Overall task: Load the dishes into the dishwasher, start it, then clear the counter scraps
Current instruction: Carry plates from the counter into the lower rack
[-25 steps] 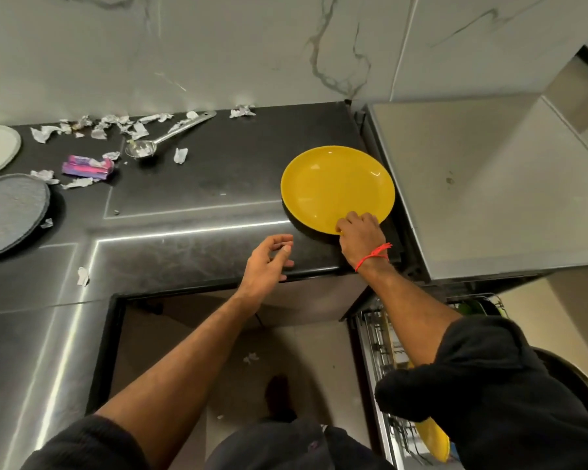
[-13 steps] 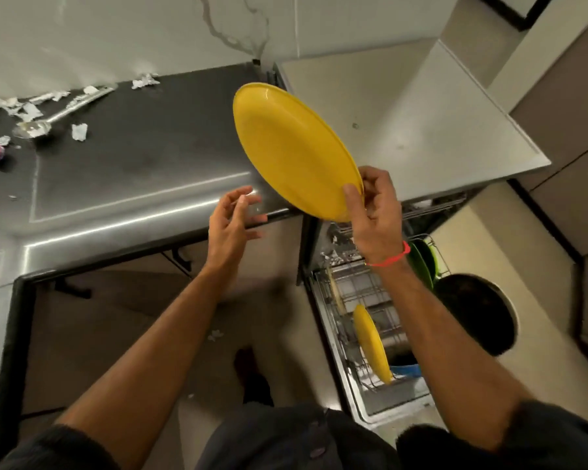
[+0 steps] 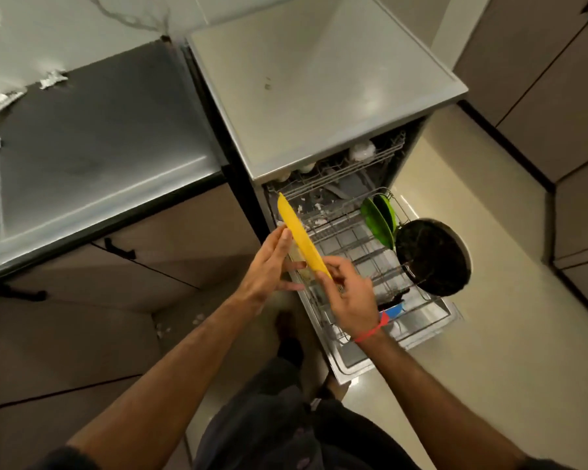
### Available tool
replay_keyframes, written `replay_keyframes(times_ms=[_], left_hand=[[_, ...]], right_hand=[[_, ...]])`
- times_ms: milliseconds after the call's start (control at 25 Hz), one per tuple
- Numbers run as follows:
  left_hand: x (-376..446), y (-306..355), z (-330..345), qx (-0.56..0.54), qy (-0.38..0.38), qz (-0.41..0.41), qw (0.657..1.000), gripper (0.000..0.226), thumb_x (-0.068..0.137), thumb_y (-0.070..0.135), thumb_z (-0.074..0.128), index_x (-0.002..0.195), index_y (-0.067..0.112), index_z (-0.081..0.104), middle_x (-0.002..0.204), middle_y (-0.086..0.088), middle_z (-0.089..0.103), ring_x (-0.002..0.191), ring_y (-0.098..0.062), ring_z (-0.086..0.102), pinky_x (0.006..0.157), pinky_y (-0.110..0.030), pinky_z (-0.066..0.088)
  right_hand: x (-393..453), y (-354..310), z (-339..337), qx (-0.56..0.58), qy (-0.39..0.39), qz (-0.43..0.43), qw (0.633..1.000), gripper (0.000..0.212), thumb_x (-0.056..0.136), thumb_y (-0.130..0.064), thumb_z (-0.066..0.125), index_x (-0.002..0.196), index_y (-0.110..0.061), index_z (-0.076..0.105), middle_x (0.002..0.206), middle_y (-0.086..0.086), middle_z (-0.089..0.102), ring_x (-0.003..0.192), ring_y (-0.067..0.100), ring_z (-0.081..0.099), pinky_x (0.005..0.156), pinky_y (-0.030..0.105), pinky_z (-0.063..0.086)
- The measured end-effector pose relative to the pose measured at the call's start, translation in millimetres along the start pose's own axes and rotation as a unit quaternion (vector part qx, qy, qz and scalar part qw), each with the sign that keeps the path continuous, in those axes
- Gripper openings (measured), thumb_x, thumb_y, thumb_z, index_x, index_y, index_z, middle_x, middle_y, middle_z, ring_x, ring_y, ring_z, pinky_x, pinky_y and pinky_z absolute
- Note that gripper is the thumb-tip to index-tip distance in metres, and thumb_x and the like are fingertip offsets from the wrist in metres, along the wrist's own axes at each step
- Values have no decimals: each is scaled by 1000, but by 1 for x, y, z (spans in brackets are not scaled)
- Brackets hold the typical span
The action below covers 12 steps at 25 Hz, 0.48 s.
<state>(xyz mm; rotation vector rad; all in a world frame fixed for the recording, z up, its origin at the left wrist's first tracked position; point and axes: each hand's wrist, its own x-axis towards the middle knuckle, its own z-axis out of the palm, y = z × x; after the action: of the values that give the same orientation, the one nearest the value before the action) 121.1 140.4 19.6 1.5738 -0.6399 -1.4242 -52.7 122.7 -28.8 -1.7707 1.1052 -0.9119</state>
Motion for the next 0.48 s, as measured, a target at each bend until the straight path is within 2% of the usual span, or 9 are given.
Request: replay_keyframes(times_ms=[80, 200, 360, 480], left_hand=[[17, -9, 7, 10, 4, -26, 1000, 47, 100, 44, 56, 142, 31, 41, 134, 2, 60, 107, -24, 71, 72, -45, 63], [60, -30, 7, 22, 39, -74, 996, 27, 106, 22, 48, 132, 30, 43, 123, -5, 62, 98, -24, 69, 74, -46, 63], [136, -72, -3, 84, 62, -118, 987, 33, 106, 15, 46, 135, 29, 40, 115, -7, 60, 88, -23, 64, 75, -45, 62], [201, -109, -7, 122, 67, -132, 981, 47, 105, 11, 46, 147, 26, 33, 118, -3, 60, 100, -27, 64, 83, -50, 61]], right_hand=[[-3, 14, 20, -16, -31, -7, 999, 22, 98, -24, 57, 120, -24, 54, 104, 1, 71, 91, 18, 69, 78, 35, 56], [10, 51, 47, -49, -80, 25, 995, 24, 101, -23, 52, 123, -28, 46, 103, 7, 70, 88, 27, 67, 73, 36, 52], [42, 123, 78, -75, -176, 118, 974, 38, 99, -14, 49, 127, -38, 36, 102, 15, 69, 89, 35, 65, 72, 45, 54], [72, 178, 100, -85, -185, 148, 968, 46, 96, -6, 52, 130, -35, 39, 104, 17, 70, 90, 35, 66, 71, 42, 55]])
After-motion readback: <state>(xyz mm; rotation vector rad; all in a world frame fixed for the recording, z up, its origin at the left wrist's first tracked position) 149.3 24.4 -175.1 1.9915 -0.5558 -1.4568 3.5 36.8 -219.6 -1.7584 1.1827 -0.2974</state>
